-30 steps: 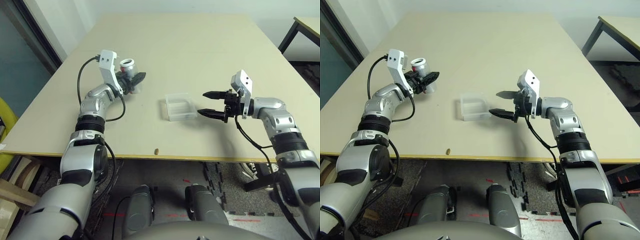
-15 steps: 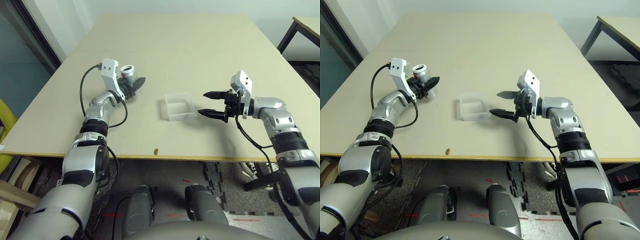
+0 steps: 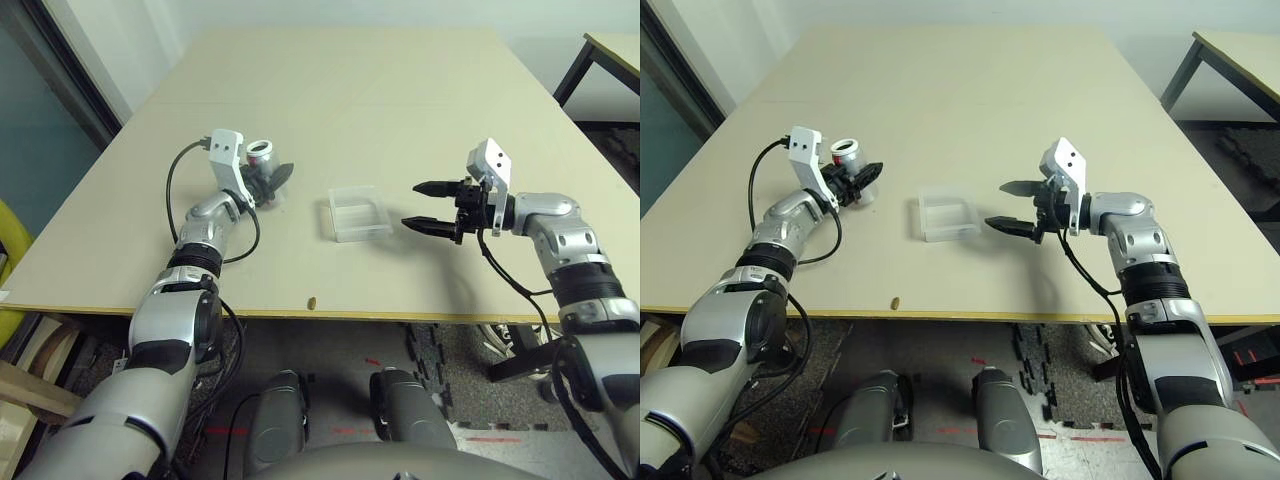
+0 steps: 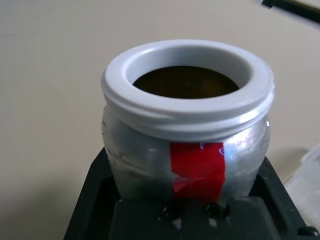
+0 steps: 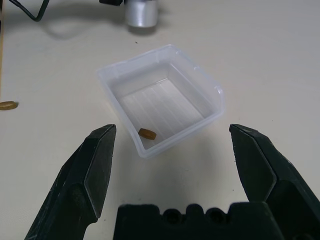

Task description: Pour the medicine from the bottle into the box.

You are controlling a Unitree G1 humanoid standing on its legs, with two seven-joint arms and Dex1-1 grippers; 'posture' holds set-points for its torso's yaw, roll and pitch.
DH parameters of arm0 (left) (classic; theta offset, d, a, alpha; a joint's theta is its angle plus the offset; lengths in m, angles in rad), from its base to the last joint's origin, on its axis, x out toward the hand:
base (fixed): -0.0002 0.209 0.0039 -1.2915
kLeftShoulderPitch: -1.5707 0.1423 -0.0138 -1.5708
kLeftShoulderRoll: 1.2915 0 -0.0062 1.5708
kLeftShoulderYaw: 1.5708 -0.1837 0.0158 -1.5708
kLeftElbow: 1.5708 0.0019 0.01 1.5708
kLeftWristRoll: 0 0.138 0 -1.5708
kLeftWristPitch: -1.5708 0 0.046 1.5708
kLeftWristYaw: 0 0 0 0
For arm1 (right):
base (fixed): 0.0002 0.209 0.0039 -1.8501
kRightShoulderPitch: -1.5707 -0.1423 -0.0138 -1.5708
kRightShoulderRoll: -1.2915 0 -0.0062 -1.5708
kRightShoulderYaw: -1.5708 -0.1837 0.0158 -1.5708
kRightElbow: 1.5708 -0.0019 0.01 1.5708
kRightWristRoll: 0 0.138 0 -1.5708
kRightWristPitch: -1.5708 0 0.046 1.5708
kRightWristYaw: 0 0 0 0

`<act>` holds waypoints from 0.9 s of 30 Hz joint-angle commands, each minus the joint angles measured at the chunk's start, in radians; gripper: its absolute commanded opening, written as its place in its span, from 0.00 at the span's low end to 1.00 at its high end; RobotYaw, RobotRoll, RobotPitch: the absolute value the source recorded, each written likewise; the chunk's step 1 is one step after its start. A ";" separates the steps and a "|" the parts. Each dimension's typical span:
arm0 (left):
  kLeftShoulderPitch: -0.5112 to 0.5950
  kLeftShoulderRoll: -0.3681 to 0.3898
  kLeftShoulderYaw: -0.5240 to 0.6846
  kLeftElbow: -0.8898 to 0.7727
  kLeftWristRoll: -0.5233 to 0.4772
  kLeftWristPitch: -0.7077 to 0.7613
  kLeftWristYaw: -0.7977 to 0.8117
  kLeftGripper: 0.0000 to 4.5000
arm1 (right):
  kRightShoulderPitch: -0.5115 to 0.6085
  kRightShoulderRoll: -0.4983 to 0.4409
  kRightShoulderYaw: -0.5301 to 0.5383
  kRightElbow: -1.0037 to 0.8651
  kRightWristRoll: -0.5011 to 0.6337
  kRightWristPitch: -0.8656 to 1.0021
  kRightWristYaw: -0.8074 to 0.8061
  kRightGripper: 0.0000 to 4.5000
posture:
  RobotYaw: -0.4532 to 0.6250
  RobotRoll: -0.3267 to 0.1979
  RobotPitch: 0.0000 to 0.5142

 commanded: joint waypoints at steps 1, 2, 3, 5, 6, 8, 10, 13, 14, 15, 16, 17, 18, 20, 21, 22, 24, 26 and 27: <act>0.003 -0.003 -0.026 0.020 0.035 -0.032 0.017 0.91 | -0.008 -0.004 -0.003 -0.008 0.004 0.001 -0.003 1.00 | 0.26 0.62 0.09; 0.004 -0.005 -0.028 0.021 0.038 -0.036 0.018 0.99 | -0.009 -0.003 -0.003 -0.009 0.004 0.002 -0.002 1.00 | 0.26 0.62 0.09; 0.005 -0.006 -0.029 0.022 0.039 -0.039 0.019 0.99 | -0.009 -0.003 -0.003 -0.010 0.004 0.002 -0.002 1.00 | 0.26 0.62 0.09; 0.007 -0.009 -0.032 0.024 0.042 -0.044 0.022 0.99 | -0.009 -0.001 -0.001 -0.010 0.004 0.002 -0.003 1.00 | 0.26 0.62 0.09; 0.007 -0.011 -0.032 0.023 0.041 -0.045 0.022 0.99 | -0.009 0.000 -0.001 -0.011 0.005 0.003 -0.002 1.00 | 0.26 0.62 0.09; 0.008 -0.012 -0.031 0.021 0.040 -0.045 0.021 0.99 | -0.009 0.000 -0.001 -0.013 0.005 0.004 -0.002 1.00 | 0.26 0.62 0.09; 0.010 -0.012 -0.030 0.017 0.038 -0.044 0.017 0.99 | -0.008 0.001 0.000 -0.013 0.005 0.005 -0.003 1.00 | 0.26 0.62 0.09; 0.020 -0.012 -0.030 0.002 0.034 -0.041 0.008 0.99 | -0.008 0.002 0.000 -0.012 0.004 0.005 -0.004 1.00 | 0.26 0.62 0.09; 0.022 -0.011 -0.030 -0.002 0.033 -0.040 0.006 0.99 | -0.008 0.003 0.000 -0.011 0.004 0.005 -0.004 1.00 | 0.26 0.62 0.09; 0.025 -0.010 -0.029 -0.005 0.033 -0.040 0.005 0.99 | -0.008 0.003 0.000 -0.011 0.004 0.004 -0.004 1.00 | 0.26 0.62 0.09; 0.028 -0.009 -0.029 -0.009 0.031 -0.039 0.003 0.99 | -0.008 0.004 0.000 -0.010 0.004 0.004 -0.004 1.00 | 0.26 0.62 0.09; 0.031 -0.008 -0.029 -0.011 0.031 -0.038 0.001 0.99 | -0.010 0.005 0.001 -0.008 0.003 0.003 -0.004 1.00 | 0.26 0.62 0.09; 0.035 -0.006 -0.028 -0.016 0.029 -0.037 -0.001 0.99 | -0.010 0.006 0.001 -0.006 0.003 0.002 -0.005 1.00 | 0.26 0.62 0.09; 0.045 -0.003 -0.025 -0.030 0.025 -0.033 0.002 0.99 | -0.011 0.007 0.001 -0.004 0.002 0.001 -0.005 1.00 | 0.26 0.62 0.09; 0.052 -0.001 -0.020 -0.041 0.020 -0.030 0.006 0.99 | -0.011 0.008 0.001 -0.002 0.002 -0.001 -0.005 1.00 | 0.26 0.62 0.09; 0.060 0.000 -0.015 -0.055 0.014 -0.024 0.010 0.99 | -0.012 0.008 0.001 0.000 0.002 -0.003 -0.005 1.00 | 0.26 0.62 0.09; 0.083 0.004 -0.010 -0.093 0.004 -0.009 0.009 0.99 | -0.011 0.009 0.001 0.002 0.001 -0.005 -0.005 1.00 | 0.26 0.62 0.09; 0.114 0.013 -0.007 -0.139 -0.003 0.005 0.006 0.99 | -0.006 0.010 0.001 0.002 0.002 -0.007 -0.004 1.00 | 0.26 0.62 0.09; 0.127 0.016 -0.006 -0.160 -0.007 0.014 0.005 0.99 | -0.004 0.011 0.000 0.002 0.002 -0.009 -0.004 1.00 | 0.27 0.62 0.09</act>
